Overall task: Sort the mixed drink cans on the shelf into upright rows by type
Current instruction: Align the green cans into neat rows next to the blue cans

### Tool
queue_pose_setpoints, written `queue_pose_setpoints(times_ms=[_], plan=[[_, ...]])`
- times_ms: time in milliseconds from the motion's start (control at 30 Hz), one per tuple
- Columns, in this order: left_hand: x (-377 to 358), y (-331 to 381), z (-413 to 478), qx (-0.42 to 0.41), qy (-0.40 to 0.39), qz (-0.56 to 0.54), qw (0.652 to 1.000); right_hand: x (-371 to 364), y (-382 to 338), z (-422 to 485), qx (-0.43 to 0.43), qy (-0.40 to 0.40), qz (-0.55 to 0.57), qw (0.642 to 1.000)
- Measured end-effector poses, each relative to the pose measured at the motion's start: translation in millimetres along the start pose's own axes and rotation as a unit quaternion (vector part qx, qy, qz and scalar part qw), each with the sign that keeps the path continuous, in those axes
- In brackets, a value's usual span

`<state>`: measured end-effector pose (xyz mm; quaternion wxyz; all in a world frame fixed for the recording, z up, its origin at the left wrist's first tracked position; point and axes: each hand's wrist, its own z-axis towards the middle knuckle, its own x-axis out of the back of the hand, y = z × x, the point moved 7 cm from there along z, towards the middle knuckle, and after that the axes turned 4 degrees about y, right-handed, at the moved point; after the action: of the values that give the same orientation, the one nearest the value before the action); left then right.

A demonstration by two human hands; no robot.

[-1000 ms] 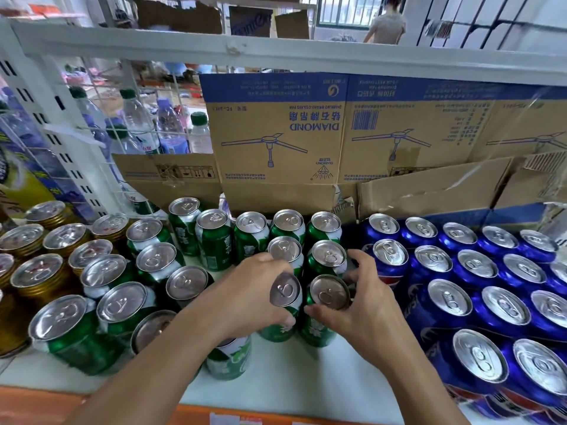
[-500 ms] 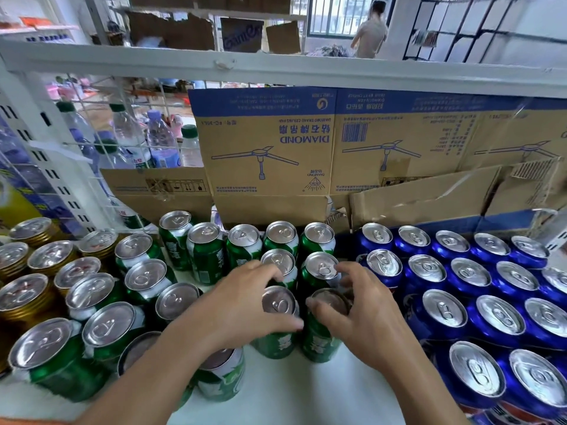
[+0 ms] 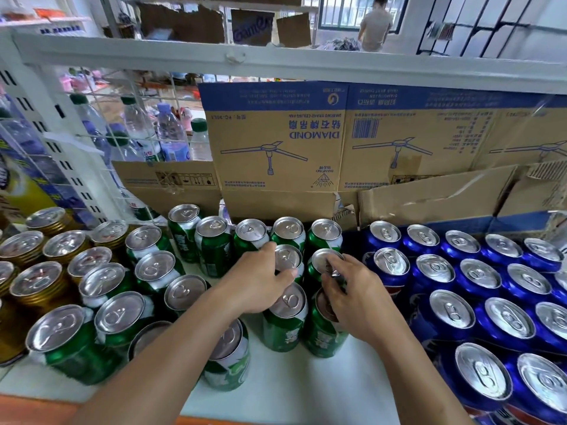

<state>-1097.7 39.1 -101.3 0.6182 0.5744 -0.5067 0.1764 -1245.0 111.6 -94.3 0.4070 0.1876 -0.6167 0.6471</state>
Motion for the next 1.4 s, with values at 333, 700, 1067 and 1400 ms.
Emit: queue_pose_setpoints(times_ms=[333,700,1067,1400], plan=[[13.3,-16.4,-12.3,-0.009,0.009,-0.002,1.000,0.4,-37.4,-8.2,0.044,0.071,-0.102,0.991],[79.1,-61.4,-113.6,-0.018,0.156,0.110,0.981,-67.1,-130.5,-45.4,0.253,-0.165,-0.128,0.945],[49.5,-88.1,-132.8,-0.075,0.050,0.184,0.979,-61.0,-121.5,-70.8,0.078,-0.093,-0.061,0.991],[54.4,-75.1,-141.7,-0.112,0.089,0.159,0.977,-17.1,-103.4,-100.5,-0.049,0.008,-0.006,0.999]])
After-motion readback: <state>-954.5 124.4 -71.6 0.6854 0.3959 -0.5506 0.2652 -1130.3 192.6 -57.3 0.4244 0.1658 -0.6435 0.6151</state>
